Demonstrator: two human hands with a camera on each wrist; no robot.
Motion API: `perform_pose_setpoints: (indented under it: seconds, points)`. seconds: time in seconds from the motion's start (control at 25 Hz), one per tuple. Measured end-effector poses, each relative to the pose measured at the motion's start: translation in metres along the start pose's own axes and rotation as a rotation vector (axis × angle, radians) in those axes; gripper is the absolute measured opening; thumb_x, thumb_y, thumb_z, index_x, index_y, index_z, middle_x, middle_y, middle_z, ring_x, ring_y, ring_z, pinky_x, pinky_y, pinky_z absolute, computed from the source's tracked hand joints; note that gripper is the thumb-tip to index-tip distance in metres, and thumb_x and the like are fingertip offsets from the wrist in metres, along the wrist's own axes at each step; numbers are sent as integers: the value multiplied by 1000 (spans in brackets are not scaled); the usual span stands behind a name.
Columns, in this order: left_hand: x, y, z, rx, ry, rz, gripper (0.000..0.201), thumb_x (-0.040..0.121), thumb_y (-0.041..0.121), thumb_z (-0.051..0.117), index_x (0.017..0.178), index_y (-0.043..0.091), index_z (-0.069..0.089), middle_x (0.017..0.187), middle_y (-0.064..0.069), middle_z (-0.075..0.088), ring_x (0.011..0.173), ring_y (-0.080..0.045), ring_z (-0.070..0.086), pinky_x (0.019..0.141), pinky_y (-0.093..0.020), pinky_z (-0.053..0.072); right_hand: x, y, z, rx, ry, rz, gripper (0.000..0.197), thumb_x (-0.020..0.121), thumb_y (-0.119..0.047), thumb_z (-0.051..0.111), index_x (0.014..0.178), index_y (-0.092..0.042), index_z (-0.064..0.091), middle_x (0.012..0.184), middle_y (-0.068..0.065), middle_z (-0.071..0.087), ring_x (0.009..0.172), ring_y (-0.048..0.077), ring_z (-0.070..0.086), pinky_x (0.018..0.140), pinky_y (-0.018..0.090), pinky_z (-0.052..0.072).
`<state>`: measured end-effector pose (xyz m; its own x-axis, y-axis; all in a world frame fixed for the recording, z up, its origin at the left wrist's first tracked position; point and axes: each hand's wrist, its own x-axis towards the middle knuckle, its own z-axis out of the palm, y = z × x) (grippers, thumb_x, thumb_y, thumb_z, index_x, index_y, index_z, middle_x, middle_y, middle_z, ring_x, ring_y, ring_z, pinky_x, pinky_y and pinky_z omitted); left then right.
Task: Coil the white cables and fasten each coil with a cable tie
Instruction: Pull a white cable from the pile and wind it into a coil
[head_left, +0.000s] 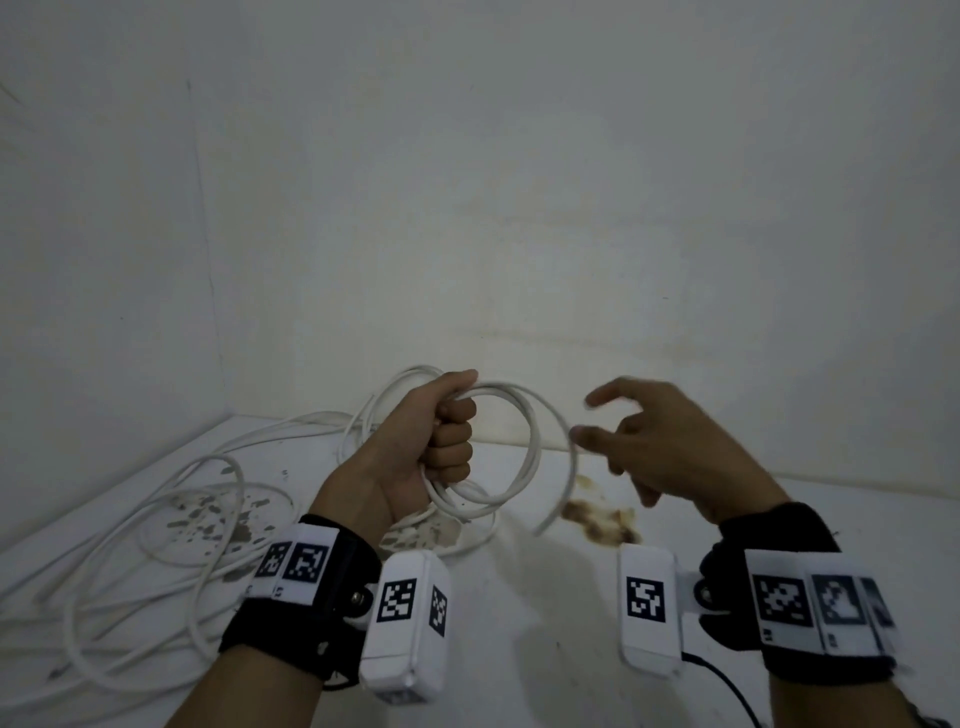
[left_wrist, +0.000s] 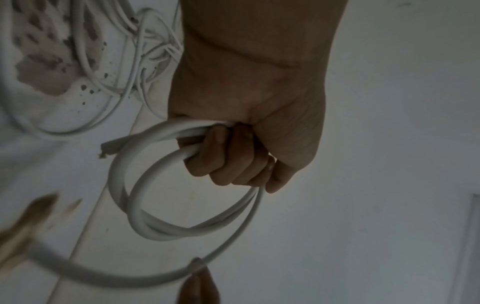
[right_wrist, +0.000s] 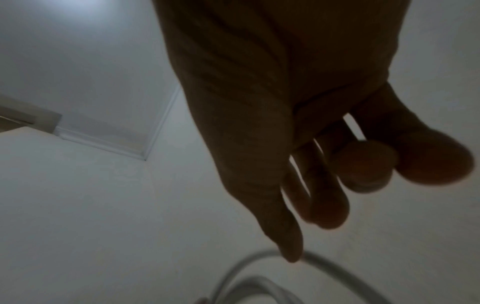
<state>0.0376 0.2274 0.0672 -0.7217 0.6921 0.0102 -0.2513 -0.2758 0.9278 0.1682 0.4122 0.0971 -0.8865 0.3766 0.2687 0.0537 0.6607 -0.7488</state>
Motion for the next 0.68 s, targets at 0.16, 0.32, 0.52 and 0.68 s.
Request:
perform_pose_setpoints:
  seconds: [0.16,0.32,0.52,0.68]
  points:
    - [-1,4,1,-125,-99,-21,47,92,44,46,54,24,27,37,9,17,40,-11,4,42,-22,6,2,2,16,-7,-71,-97,18,94,-39,65,85,-26,75,50,-6,49,38,12,46,44,31,51]
    - [3,2,-2,-124,-115,-35,43,88,51,46,60,22,30,44,8,19,40,-9,12,45,-25,8,2,-10,16,188,146,-248,28,97,-41,59,81,-22,73,52,2,47,37,16,44,41,26,42]
    - [1,-3,6,64,-96,-61,53,86,65,47,57,21,39,45,9,18,39,-8,13,44,-24,7,11,-12,32,471,312,-115,30,96,-34,62,82,-10,73,53,5,45,35,21,40,39,26,38]
    - [1,-8,11,220,-82,-84,55,83,74,49,60,24,37,50,10,15,44,-9,9,44,-24,6,17,-2,29,599,404,-9,30,97,-30,63,85,-5,72,58,7,40,36,20,38,41,27,38]
